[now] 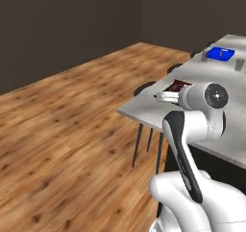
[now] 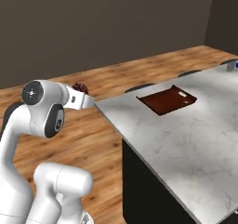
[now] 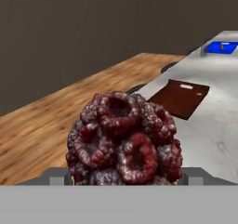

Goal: Take the cake and donut from the fridge and place them on the empty tray on the dining counter.

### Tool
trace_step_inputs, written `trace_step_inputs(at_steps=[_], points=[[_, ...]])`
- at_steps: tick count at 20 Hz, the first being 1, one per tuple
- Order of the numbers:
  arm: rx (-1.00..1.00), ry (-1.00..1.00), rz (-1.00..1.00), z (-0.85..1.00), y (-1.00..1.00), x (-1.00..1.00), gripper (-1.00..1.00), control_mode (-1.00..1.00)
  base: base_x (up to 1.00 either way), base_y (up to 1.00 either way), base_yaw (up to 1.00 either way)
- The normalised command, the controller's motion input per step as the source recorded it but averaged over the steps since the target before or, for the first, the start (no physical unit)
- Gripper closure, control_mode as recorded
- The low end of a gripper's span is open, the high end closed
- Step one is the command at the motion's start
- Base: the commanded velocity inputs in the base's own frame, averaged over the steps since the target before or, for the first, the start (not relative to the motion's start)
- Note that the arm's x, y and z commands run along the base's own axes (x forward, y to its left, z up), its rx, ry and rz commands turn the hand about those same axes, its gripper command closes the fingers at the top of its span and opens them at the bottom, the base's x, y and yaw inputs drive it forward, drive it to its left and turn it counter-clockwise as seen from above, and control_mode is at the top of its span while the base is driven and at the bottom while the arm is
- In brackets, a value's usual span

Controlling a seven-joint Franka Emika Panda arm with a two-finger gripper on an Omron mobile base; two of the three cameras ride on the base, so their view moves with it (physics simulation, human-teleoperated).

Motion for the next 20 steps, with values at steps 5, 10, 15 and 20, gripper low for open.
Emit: trace_step_inputs(at_steps=[5, 10, 15, 20], points=[[0.00, 0.00, 0.00, 0.00, 0.00, 0.00, 1.00, 1.00, 0.26, 0.42, -0.39], [0.00, 0.00, 0.00, 0.00, 0.00, 0.00, 1.00, 1.00, 0.22, 0.46, -0.39], [0.00, 0.00, 0.00, 0.00, 0.00, 0.00, 1.00, 1.00, 0.20, 0.49, -0.39], [0.00, 0.00, 0.00, 0.00, 0.00, 0.00, 1.00, 1.00, 0.21, 0.50, -0.39]])
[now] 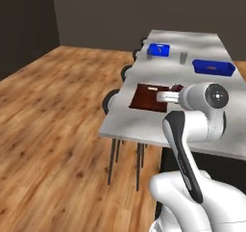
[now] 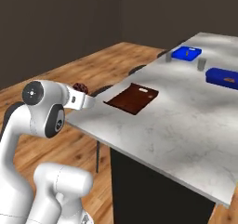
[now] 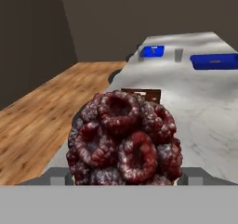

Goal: Take the cake and donut from the fridge and place them on the empty tray on the dining counter.

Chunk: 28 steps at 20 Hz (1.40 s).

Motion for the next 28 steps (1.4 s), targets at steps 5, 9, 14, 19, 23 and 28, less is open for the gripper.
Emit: trace_step_inputs(at_steps=[5, 9, 14, 19, 23, 28], points=[[0.00, 0.00, 0.00, 0.00, 0.00, 0.00, 1.00, 1.00, 0.33, 0.56, -0.38], [0.00, 0.00, 0.00, 0.00, 0.00, 0.00, 1.00, 1.00, 0.41, 0.58, -0.37], [0.00, 0.00, 0.00, 0.00, 0.00, 0.00, 1.00, 1.00, 0.40, 0.51, -0.35], [0.00, 0.00, 0.00, 0.00, 0.00, 0.00, 1.00, 1.00, 0.40, 0.44, -0.32], [0.00, 0.00, 0.00, 0.00, 0.00, 0.00, 1.00, 1.00, 0.41, 0.43, -0.29], [0.00, 0.00, 0.00, 0.00, 0.00, 0.00, 1.00, 1.00, 0.37, 0.35, -0.24]])
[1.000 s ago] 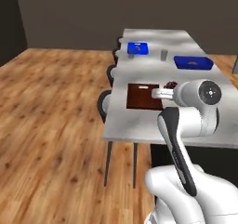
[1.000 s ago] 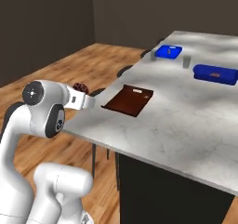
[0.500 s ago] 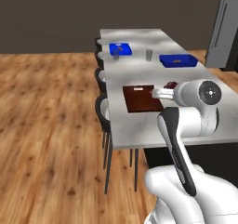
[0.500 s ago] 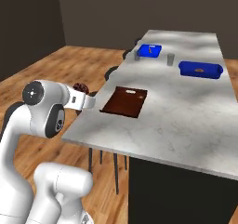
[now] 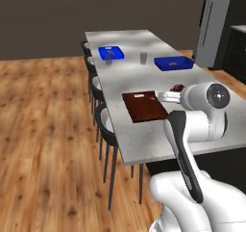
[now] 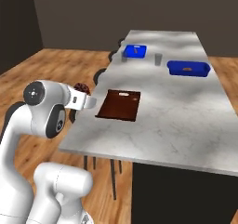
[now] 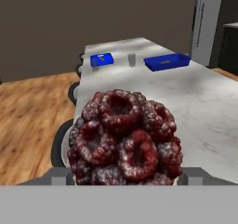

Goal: Take the cake and donut from the fridge and place them on the empty tray on the dining counter.

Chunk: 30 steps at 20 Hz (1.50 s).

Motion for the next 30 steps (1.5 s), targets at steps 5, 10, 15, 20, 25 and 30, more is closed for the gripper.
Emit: trace_step_inputs(at_steps=[5, 10, 15, 20, 25, 30], points=[[0.00, 0.00, 0.00, 0.00, 0.00, 0.00, 1.00, 1.00, 0.32, 0.33, -0.23], [0.00, 0.00, -0.04, 0.00, 0.07, 0.06, 1.00, -1.00, 0.22, 0.25, -0.18], [0.00, 0.00, -0.08, 0.00, 0.20, 0.36, 1.00, -1.00, 0.00, 0.00, 0.00], [0.00, 0.02, -0.02, 0.00, 0.10, 0.40, 1.00, -1.00, 0.00, 0.00, 0.00], [0.01, 0.15, 0.00, -0.02, 0.00, 0.38, 1.00, -1.00, 0.00, 0.00, 0.00], [0.01, 0.17, 0.00, -0.14, 0.00, 0.36, 1.00, -1.00, 0.00, 0.00, 0.00]])
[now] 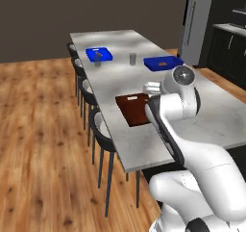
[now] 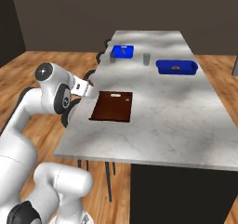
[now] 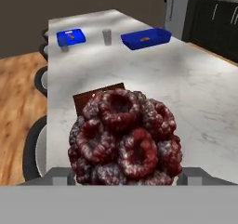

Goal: Take the cake and donut from the fridge and place them on the empty tray on the dining counter.

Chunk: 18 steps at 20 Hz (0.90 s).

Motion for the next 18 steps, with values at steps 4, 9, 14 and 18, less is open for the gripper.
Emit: trace_step_inputs(at_steps=[4, 9, 14, 18], points=[[0.00, 0.18, 0.00, -0.37, 0.00, 0.40, 1.00, -1.00, 0.00, 0.00, 0.00], [0.00, 0.17, 0.00, -0.53, 0.00, 0.32, 1.00, -1.00, 0.00, 0.00, 0.00], [0.00, 0.07, 0.00, -0.49, 0.00, 0.28, 1.00, -1.00, 0.00, 0.00, 0.00], [0.00, 0.00, 0.00, -0.39, 0.00, 0.33, 1.00, -1.00, 0.00, 0.00, 0.00]])
